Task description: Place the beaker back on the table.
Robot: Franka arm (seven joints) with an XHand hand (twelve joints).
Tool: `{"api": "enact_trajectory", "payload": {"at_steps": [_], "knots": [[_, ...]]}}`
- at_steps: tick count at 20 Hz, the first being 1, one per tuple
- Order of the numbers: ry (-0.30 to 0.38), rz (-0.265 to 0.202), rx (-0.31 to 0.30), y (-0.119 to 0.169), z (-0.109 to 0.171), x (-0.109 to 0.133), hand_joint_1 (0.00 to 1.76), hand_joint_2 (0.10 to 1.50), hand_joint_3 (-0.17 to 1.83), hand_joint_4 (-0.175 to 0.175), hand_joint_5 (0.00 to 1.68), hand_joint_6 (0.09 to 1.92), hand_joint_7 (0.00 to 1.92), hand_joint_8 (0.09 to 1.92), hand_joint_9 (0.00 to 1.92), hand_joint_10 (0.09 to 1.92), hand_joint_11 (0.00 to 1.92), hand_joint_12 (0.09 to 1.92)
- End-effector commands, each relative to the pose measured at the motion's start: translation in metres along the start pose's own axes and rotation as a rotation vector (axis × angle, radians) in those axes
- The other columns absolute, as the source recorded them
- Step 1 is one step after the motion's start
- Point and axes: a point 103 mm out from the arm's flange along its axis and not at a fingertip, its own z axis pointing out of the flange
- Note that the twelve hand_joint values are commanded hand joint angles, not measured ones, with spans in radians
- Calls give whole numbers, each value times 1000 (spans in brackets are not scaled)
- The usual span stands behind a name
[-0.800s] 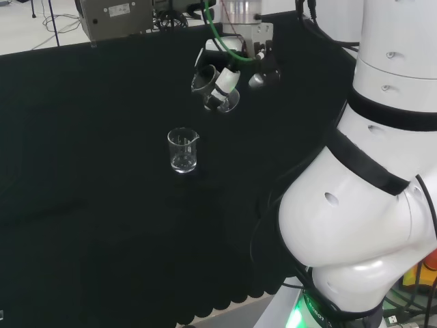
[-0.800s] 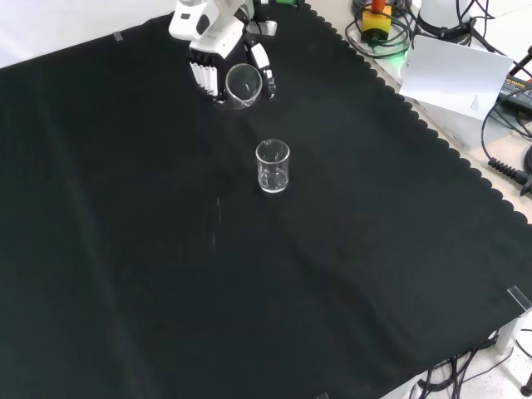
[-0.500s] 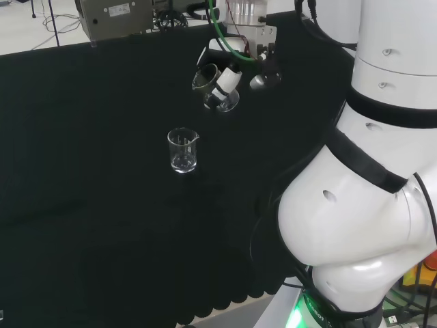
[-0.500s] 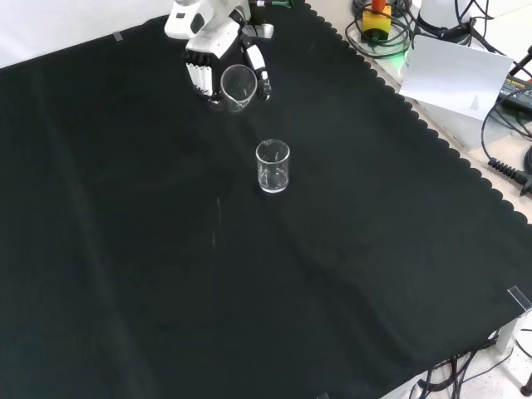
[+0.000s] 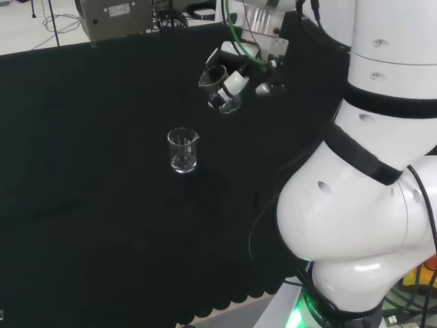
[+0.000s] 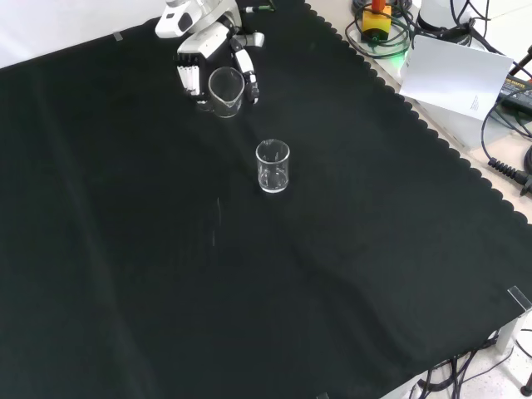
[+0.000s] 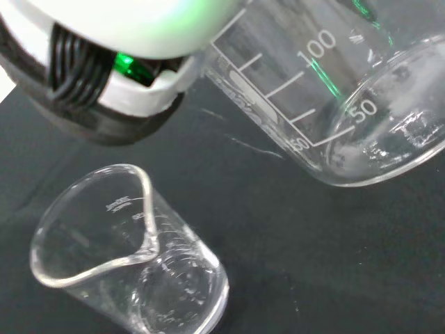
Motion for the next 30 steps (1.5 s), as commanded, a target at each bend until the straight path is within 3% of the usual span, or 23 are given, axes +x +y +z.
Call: {"api": "enact_trajectory", "payload": {"at_steps": [1,6,16,20,30], "knots": [[50,-10,-62,16,13,-29,1399,675,641,-175,1176,797,1182,825,1315,726,1202,768],[88,-24,-113,30,25,-40,1418,689,610,-175,1171,793,1166,840,1277,725,1192,761],[124,-33,-118,54,51,-56,1418,707,577,-175,1169,784,1164,836,1273,711,1180,755],[144,-21,-135,59,61,-66,1438,536,837,-175,1169,800,1303,780,1403,628,1193,755],[180,10,-154,71,79,-86,1440,519,862,-175,1171,810,1316,775,1417,605,1192,752]]}}
